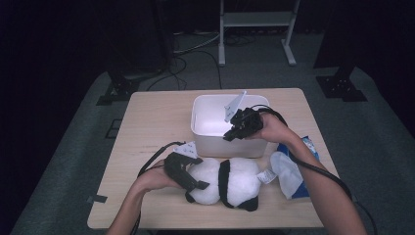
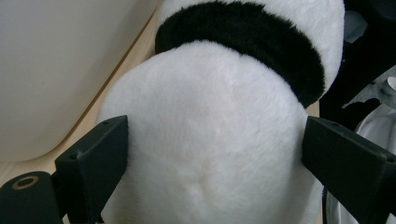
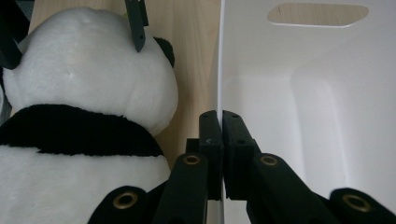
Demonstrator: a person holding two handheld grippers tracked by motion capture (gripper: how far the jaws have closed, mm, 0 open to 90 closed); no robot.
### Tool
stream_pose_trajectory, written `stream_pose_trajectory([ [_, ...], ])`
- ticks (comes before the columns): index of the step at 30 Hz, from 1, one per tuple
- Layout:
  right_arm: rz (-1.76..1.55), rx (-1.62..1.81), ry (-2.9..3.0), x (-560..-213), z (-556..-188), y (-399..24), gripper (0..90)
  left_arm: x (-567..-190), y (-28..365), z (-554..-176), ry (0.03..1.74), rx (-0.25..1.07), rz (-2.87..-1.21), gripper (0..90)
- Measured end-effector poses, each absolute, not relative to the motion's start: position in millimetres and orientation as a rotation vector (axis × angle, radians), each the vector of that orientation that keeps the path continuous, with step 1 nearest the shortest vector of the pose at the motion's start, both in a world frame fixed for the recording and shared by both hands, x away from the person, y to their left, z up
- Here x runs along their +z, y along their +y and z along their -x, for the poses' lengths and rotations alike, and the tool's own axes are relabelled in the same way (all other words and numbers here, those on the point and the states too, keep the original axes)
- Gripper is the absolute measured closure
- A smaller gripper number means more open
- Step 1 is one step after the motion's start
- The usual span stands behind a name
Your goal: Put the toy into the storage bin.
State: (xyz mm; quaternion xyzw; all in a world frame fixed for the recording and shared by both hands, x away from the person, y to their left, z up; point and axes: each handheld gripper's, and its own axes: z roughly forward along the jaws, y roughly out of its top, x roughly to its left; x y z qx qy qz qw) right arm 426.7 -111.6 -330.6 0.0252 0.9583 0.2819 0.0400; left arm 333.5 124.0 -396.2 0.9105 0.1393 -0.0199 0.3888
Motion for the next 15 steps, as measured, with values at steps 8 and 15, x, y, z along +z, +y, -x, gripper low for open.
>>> stream_pose_trajectory([
  [8,-0.079,0.873,2.949,-330.8,-420.7,-111.1,86.9,-396.4,124.2,-333.4,0.352,-0.050,-2.314,7.7],
  [15,-0.080,0.877,2.961,-331.0,-415.7,-110.7,86.7,-396.2,124.4,-332.9,0.348,-0.050,-2.318,7.7],
])
